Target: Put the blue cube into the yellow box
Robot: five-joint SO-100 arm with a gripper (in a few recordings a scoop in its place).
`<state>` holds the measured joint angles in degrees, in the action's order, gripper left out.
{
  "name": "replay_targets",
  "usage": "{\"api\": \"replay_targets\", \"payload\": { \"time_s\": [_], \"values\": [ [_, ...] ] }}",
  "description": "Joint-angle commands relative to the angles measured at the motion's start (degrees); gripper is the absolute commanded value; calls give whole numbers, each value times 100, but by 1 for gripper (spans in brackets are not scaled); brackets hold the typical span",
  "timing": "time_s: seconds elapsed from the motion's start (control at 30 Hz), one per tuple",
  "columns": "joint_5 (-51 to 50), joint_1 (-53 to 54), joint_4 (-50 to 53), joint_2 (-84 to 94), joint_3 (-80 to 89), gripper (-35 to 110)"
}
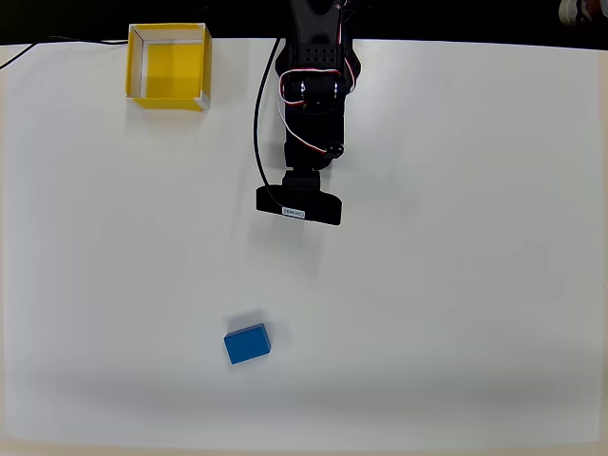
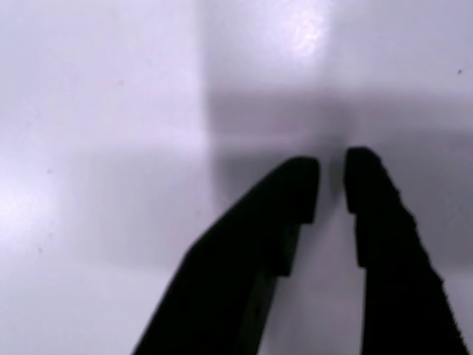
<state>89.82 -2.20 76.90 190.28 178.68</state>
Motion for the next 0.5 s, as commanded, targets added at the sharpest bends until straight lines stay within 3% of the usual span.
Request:
{"api": "replay_targets", "payload": {
  "time_s": [0.0,0.47],
  "values": [
    [114,-18,88,141,149,0],
    [176,18,53,114,44,0]
  ]
}}
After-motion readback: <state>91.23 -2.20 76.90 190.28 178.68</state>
